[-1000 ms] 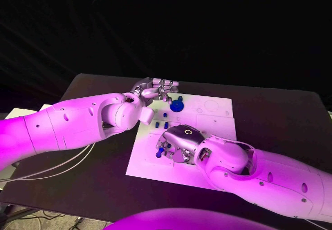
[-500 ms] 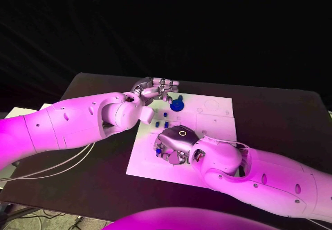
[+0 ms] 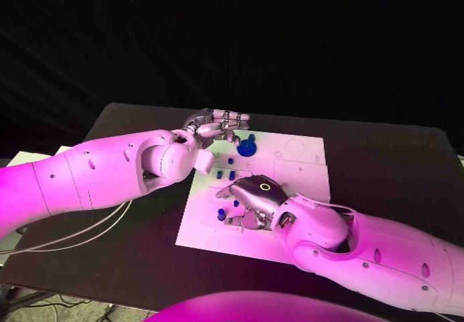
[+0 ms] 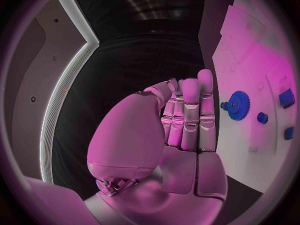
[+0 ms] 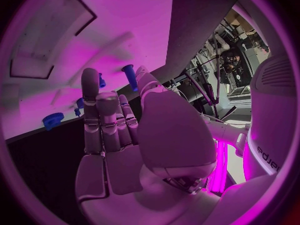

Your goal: Assemble the parts on the task board

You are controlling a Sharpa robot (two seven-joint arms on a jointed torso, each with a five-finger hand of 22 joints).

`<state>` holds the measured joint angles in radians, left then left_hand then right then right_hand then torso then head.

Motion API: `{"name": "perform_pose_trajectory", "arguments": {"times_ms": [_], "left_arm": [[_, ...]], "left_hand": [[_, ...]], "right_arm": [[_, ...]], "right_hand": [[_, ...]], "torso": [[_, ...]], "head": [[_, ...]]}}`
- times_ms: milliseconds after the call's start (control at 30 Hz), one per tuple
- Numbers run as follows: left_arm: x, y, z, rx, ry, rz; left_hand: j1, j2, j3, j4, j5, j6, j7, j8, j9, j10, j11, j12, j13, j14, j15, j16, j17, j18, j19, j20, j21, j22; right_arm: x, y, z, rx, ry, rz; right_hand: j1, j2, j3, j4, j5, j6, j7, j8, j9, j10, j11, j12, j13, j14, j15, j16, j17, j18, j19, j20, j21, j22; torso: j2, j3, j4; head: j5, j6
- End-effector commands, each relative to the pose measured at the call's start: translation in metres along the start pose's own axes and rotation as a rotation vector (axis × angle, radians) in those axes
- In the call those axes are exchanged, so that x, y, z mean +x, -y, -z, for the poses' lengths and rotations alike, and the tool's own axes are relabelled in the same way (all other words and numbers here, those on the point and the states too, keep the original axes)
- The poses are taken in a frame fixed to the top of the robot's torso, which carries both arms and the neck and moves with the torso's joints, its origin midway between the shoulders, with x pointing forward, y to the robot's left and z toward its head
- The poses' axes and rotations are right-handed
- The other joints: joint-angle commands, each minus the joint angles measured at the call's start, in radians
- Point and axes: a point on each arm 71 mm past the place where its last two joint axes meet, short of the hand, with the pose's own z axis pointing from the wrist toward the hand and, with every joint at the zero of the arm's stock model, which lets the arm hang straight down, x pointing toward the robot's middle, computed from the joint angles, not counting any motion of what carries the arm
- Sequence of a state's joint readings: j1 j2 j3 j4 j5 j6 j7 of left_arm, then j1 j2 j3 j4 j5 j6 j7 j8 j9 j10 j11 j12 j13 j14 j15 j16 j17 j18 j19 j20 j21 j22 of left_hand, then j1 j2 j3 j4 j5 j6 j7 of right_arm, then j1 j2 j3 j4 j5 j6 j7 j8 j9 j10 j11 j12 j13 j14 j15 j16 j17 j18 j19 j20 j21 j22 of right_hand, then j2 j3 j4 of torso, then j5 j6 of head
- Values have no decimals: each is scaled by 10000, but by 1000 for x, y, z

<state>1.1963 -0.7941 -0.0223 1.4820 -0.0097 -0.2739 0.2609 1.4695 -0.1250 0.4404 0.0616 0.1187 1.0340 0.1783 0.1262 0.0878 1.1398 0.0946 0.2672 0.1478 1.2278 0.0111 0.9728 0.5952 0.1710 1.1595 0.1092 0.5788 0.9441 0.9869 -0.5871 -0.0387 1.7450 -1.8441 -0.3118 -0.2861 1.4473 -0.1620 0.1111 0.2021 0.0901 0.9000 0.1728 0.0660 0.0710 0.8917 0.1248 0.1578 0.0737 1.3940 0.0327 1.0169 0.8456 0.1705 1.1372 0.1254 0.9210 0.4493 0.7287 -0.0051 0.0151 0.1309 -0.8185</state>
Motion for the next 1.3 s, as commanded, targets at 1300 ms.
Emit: {"name": "perform_pose_trajectory", "arguments": {"times_ms": [1300], "left_arm": [[-7, -2, 9, -75, -127, -1]], "left_hand": [[34, 67, -22, -84, 19, -62, -15, 75, -10, -79, 4, 70, 21, -89, -7, -59, -42, 114, 73, 8, -42, -19]], "right_arm": [[-38, 113, 144, 6446, -1465, -1970]], "right_hand": [[-1863, 1278, -2527, 875, 1666, 1179, -627, 1516, 339, 4103, -962, 10355, 9761, 1467, -783, 4535, 5509, -820, 2578, -655, 4328, 6426]], "torso": [[-125, -62, -396]], "head": [[-1138, 497]]}}
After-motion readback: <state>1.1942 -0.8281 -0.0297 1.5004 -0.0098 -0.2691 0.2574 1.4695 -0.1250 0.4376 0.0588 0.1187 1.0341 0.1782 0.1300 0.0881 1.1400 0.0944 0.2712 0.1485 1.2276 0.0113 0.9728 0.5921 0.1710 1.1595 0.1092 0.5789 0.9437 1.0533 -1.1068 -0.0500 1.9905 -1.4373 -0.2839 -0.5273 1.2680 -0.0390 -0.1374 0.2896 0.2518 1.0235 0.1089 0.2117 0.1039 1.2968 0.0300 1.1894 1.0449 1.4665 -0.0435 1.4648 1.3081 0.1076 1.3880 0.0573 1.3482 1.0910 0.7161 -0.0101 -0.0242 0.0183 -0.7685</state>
